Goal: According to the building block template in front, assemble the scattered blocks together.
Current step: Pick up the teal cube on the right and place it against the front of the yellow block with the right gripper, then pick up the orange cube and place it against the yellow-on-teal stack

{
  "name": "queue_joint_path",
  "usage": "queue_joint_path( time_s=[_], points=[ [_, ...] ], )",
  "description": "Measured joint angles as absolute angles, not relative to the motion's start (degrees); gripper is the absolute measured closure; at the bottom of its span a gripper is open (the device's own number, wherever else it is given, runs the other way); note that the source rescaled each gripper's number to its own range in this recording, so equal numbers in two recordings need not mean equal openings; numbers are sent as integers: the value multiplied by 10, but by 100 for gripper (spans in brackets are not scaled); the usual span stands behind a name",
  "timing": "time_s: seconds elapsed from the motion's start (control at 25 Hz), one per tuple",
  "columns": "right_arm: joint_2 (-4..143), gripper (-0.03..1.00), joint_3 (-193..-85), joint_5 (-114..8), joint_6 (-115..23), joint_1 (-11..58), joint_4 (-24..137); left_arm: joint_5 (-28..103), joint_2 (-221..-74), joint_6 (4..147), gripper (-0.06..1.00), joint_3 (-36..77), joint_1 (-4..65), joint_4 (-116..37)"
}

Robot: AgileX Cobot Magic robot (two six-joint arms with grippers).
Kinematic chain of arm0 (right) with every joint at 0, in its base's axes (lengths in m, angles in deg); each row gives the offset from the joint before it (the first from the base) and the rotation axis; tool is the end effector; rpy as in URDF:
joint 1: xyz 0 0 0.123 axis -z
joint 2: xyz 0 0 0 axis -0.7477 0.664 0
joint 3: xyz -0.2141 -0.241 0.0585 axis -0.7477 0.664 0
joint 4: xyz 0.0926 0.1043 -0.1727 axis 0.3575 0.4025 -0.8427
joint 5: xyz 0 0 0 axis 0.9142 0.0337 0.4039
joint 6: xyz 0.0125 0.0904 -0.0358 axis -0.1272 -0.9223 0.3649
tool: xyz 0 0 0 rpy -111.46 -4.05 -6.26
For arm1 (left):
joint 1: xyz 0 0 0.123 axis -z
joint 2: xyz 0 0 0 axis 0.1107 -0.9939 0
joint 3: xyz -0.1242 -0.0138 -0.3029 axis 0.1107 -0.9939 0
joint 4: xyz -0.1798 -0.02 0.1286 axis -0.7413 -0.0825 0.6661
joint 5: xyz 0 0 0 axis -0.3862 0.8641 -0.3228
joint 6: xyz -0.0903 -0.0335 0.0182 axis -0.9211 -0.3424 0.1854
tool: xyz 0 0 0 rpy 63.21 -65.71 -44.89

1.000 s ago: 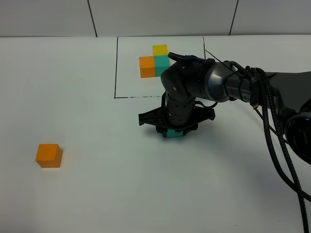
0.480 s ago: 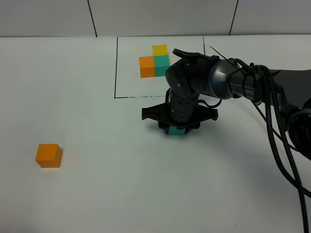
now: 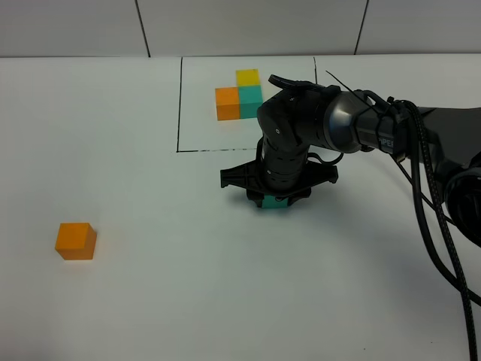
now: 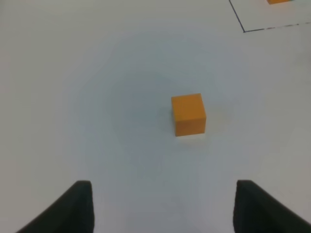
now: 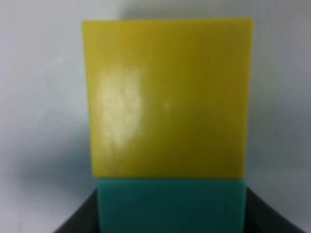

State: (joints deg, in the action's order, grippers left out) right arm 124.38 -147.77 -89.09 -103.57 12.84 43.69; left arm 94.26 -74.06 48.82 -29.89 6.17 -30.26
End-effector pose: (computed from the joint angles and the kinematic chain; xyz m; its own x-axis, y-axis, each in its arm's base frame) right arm 0.3653 0.2538 0.1567 -0.9803 -0.0601 -0.1879 -0.0696 0.9966 0.0445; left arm -0.0696 -0.0070 0.2609 -0.4380 0.0932 -0.8941 0.1017 0.9934 0.0537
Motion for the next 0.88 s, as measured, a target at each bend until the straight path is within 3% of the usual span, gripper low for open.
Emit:
queue_joint_path(
  time_s=[0.24, 0.32, 0.44, 0.52, 0.64, 0.88],
  points=[
    [1240, 92, -1478, -890, -1032, 129, 439, 943, -741, 488, 55, -299, 62, -303],
    [1238, 75, -1477, -889, -1032, 131, 439, 943, -741, 488, 55, -299, 62, -303],
    [1231, 26, -1473, -888, -1029, 134, 438, 943, -741, 488, 55, -299, 62, -303],
    [1221, 8, -1473, -888, -1017, 134, 437, 943, -741, 488, 55, -299, 62, -303],
    [1185, -1, -1456, -889, -998, 135, 437, 943, -741, 488, 55, -299, 62, -303],
    [1070, -3, -1350, -868, -908, 209, 455, 943, -741, 488, 55, -299, 62, -303]
  ],
)
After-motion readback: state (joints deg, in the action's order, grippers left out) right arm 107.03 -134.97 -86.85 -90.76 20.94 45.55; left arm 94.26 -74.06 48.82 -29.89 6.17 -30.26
